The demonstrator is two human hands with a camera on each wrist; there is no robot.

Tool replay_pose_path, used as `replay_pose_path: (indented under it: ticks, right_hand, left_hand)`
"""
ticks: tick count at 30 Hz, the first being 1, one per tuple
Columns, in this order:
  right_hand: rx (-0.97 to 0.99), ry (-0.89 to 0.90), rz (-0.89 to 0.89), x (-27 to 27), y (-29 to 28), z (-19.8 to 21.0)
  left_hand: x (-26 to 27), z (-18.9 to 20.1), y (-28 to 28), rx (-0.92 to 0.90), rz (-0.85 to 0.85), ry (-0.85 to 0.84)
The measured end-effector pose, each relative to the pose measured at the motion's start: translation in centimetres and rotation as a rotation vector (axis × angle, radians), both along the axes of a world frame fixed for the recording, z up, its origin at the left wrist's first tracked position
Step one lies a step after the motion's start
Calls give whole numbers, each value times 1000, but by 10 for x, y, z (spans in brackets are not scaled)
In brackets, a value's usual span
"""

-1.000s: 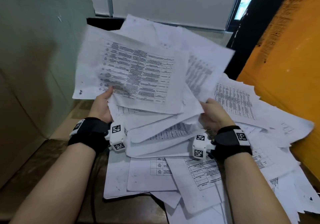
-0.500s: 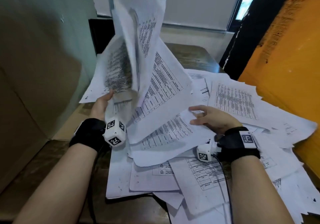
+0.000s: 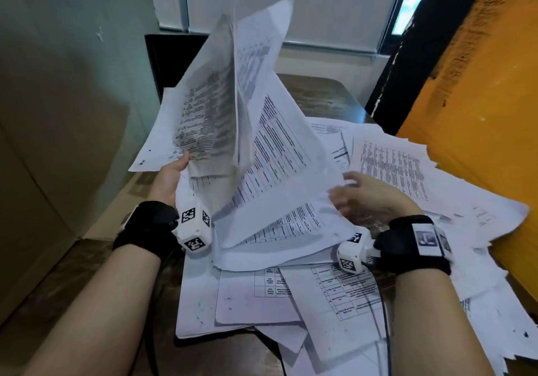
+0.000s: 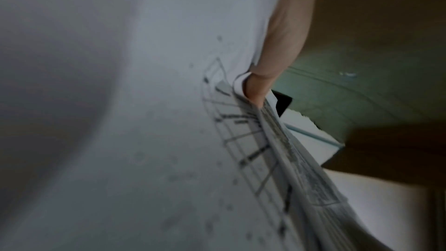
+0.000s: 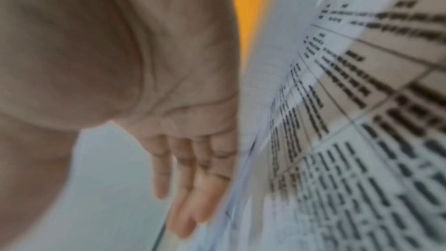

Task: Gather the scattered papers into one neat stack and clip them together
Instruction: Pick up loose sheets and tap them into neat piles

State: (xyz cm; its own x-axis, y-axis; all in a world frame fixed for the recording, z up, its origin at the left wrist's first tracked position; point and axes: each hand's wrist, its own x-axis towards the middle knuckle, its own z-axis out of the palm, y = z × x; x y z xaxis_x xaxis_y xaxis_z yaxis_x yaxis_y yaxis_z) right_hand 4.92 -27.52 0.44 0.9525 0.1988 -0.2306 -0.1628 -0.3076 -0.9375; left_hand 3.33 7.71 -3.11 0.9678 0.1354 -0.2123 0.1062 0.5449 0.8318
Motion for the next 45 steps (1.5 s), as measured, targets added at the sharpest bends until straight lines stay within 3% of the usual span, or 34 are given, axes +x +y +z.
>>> replay_pose_path:
  ticks: [2, 4, 6, 10, 13, 16, 19, 21, 25, 33, 35, 36, 39, 41, 43, 45]
  right_hand:
    - [401, -61, -65, -5, -9, 13]
    - [658, -5, 96, -12, -12, 25]
    - [558, 13, 246, -16, -2, 27]
    - [349, -71, 232, -16, 27, 17]
    - [392, -173, 67, -17, 30, 22]
    - [177, -306, -103, -13, 14, 26]
    - [-186, -213, -108, -9, 4, 21]
    - [-272, -100, -55, -4, 7, 8]
    - [-5, 36, -94, -1, 28, -7]
    - [-152, 90, -40, 5, 25, -10]
    - [-146, 139, 5, 4, 27, -14]
    - [-172, 116, 7, 4, 26, -14]
    - [-173, -181, -105, 0, 23, -3]
    - [91, -47, 42, -5, 24, 7]
    - [239, 197, 299, -14, 31, 13]
    - [323, 267, 403, -17, 35, 10]
  left_hand:
    - [-1, 1, -4, 5, -52, 15]
    - [-3, 2, -9, 26, -81, 32]
    - [-5, 4, -14, 58, -86, 35]
    - [-6, 7, -18, 104, -54, 21]
    - [-4, 3, -15, 67, -103, 45]
    - [-7, 6, -2, -97, -67, 22]
    - [-6, -3, 17, -216, -81, -58]
    - [-8, -14, 18, -279, -160, -206]
    - [-17, -3, 6, -434, -146, -194]
    - [-15, -7, 5, -437, -149, -180]
    - [-10, -5, 6, -354, -159, -199]
    - [-6, -6, 8, -320, -160, -182]
    - [-1, -3, 9, -204, -170, -176]
    - [3, -1, 8, -33, -22, -141]
    - [-1, 4, -2, -110, -130, -253]
    - [-3, 6, -13, -258, -256, -264]
